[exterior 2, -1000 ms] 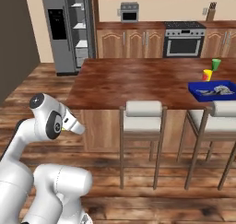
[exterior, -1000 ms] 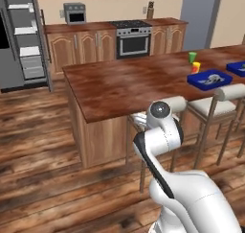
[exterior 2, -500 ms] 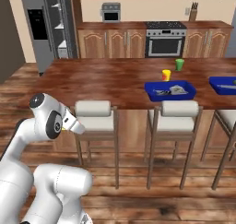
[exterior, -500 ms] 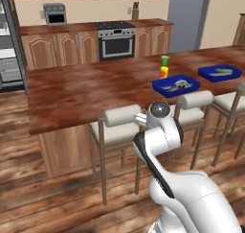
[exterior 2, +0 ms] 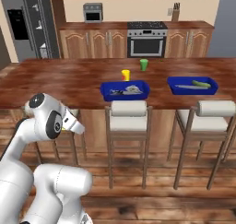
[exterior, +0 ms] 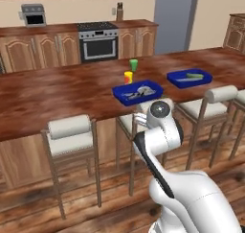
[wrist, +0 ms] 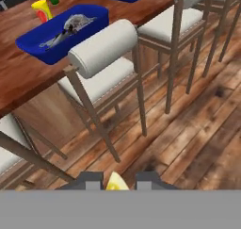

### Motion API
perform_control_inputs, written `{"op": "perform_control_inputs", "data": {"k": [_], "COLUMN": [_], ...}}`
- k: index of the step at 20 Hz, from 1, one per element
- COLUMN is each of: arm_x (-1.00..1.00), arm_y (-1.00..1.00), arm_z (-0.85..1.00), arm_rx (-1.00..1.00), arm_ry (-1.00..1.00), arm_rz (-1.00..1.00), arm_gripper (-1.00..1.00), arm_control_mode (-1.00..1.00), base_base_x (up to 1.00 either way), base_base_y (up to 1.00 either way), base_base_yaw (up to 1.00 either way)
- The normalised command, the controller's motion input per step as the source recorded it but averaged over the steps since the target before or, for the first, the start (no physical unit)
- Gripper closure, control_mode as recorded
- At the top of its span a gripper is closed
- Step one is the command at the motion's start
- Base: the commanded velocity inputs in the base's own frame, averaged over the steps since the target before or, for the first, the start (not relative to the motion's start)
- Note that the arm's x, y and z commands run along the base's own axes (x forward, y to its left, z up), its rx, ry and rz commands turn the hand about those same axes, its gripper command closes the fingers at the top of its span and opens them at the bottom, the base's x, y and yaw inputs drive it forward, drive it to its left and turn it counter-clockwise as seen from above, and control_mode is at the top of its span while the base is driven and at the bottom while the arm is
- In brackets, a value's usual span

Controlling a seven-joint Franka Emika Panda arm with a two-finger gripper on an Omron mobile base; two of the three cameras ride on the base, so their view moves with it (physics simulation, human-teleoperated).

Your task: Gather the lemon wedge and cucumber from the fridge and place them on a tray on the dining counter. Then gather the fishs from the fridge and place them on the other tray.

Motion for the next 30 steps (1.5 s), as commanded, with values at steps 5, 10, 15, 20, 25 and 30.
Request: {"op": "perform_control_inputs", "data": {"k": [5, 10, 15, 20, 25, 30], "arm_x": [0.00, 0.00, 0.00, 0.00, 0.00, 0.00], "arm_y": [0.00, 0.00, 0.00, 0.00, 0.00, 0.00], "arm_z": [0.00, 0.00, 0.00, 0.00, 0.00, 0.00], "arm_rx": [0.00, 0.00, 0.00, 0.00, 0.00, 0.00], "arm_ry": [0.00, 0.00, 0.00, 0.00, 0.00, 0.00], "arm_rz": [0.00, 0.00, 0.00, 0.00, 0.00, 0.00], "arm_gripper": [1.00, 1.00, 1.00, 1.00, 1.00, 1.00], "arm_control_mode": [1.00, 1.00, 1.00, 1.00, 1.00, 1.00], "base_base_x": [0.00, 0.02, 0.10, 0.26, 0.65, 0.61], "base_base_y": [-1.00, -1.00, -1.00, -0.93, -0.40, -0.04], "base_base_yaw": [0.00, 0.00, 0.00, 0.00, 0.00, 0.00]}}
